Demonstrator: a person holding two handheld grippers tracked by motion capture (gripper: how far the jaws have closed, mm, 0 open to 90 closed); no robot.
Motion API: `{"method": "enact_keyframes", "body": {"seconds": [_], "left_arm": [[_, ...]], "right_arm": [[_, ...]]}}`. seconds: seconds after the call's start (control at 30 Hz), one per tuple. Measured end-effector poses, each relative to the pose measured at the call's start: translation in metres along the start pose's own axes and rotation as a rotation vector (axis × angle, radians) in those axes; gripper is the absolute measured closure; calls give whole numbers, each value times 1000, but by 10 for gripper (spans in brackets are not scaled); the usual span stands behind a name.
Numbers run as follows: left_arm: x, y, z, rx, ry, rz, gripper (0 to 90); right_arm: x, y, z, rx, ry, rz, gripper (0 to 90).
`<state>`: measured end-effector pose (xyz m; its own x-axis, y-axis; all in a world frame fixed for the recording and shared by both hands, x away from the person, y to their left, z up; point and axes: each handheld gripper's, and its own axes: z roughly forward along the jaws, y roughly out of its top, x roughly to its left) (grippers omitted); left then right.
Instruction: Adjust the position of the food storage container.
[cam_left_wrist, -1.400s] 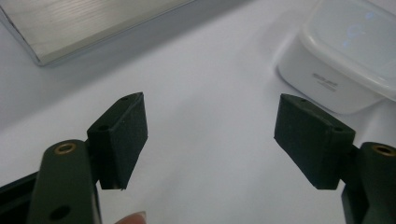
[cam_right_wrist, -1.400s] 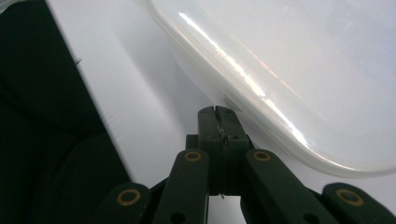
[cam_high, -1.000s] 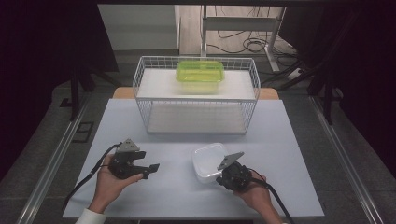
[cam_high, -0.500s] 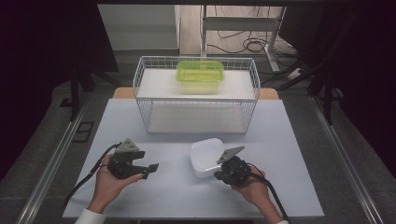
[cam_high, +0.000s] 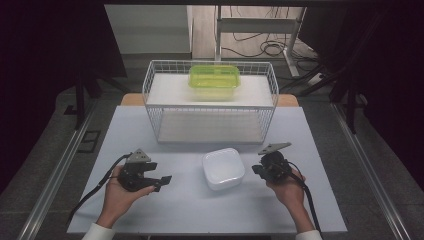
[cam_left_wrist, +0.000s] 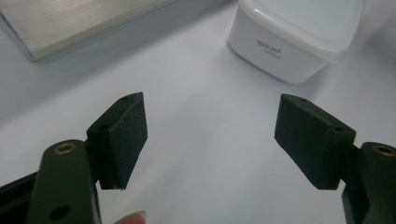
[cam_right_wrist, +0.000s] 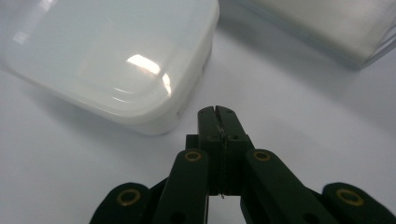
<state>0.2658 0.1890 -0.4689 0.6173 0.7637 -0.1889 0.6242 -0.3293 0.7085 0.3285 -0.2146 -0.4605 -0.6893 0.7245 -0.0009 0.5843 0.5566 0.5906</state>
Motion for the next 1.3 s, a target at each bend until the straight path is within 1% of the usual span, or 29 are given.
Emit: {"method": "enact_keyframes", "body": {"seconds": [0.07,0.1,0.2,0.37,0.4,0.5,0.57,0.63,0.7,0.83,0.97,1.03,1.07,1.17,1.3], "left_arm": [[0,0,1,3,-2,-1,251],[0,0,2,3,1,0,250],[0,0,2,7,3,3,250],[-1,-1,2,10,-1,5,250],[-1,-1,2,10,-1,5,250],[-1,-1,3,12,0,6,250],[-1,-1,3,12,0,6,250],[-1,-1,3,14,-1,7,250],[-1,-1,4,14,-4,6,250],[-2,-2,6,23,-8,8,249],[-2,-1,6,21,-7,8,249],[-2,-1,5,19,-6,8,249],[-2,-1,5,19,-6,7,249],[-2,-2,6,21,-8,7,248],[-2,-2,6,20,-6,7,248]], "right_arm": [[-1,-2,13,34,6,-1,893],[-1,-2,18,42,12,1,893],[-2,-2,26,43,12,6,893],[0,0,28,34,34,1,893],[2,0,28,39,40,8,894],[7,2,29,39,53,-8,894],[11,4,30,48,39,-22,894],[15,5,32,50,43,-22,894],[20,7,33,58,38,-19,894],[29,9,38,67,47,-34,893],[39,12,42,60,50,-62,894],[42,13,45,58,50,-69,893],[44,14,46,60,50,-65,894],[45,14,48,53,51,-76,893],[42,13,43,29,43,-61,893]]}}
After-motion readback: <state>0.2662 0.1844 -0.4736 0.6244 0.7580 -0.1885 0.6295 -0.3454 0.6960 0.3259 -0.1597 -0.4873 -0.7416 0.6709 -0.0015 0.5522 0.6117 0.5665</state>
